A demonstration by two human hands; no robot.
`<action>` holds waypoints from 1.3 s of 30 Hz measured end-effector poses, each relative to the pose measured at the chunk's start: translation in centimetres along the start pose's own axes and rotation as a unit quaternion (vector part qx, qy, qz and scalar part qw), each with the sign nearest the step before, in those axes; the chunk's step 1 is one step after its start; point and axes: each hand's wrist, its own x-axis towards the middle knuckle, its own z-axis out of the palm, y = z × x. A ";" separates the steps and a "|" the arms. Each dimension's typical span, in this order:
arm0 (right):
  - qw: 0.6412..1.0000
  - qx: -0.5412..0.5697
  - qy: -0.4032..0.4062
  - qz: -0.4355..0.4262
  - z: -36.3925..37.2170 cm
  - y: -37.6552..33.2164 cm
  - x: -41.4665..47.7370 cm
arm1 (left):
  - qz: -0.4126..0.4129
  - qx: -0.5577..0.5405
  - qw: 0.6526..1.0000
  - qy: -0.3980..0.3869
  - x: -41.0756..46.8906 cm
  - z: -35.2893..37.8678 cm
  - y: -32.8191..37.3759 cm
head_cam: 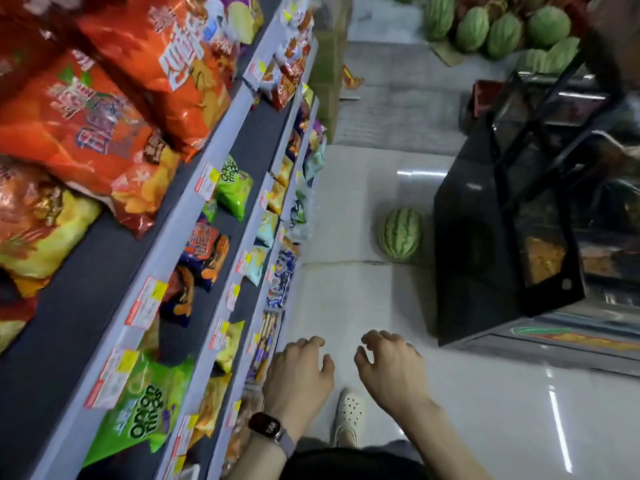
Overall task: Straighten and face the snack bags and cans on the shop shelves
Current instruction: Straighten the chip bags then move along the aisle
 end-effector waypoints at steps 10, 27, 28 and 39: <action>0.999 0.020 -0.018 0.035 -3.7 2.6 9.2 | 0.043 0.036 0.998 -0.032 12.2 -3.1 5.9; 0.999 -0.017 -0.036 0.025 -10.4 -3.2 29.0 | 0.050 0.036 0.996 -0.065 30.6 -10.7 5.9; 0.999 -0.022 -0.040 0.018 -10.6 -3.5 29.9 | 0.041 0.029 0.997 -0.065 31.2 -11.0 5.8; 0.970 -0.093 -0.092 -0.204 -15.4 -6.1 42.8 | -0.128 -0.038 0.991 0.027 36.1 -14.4 8.4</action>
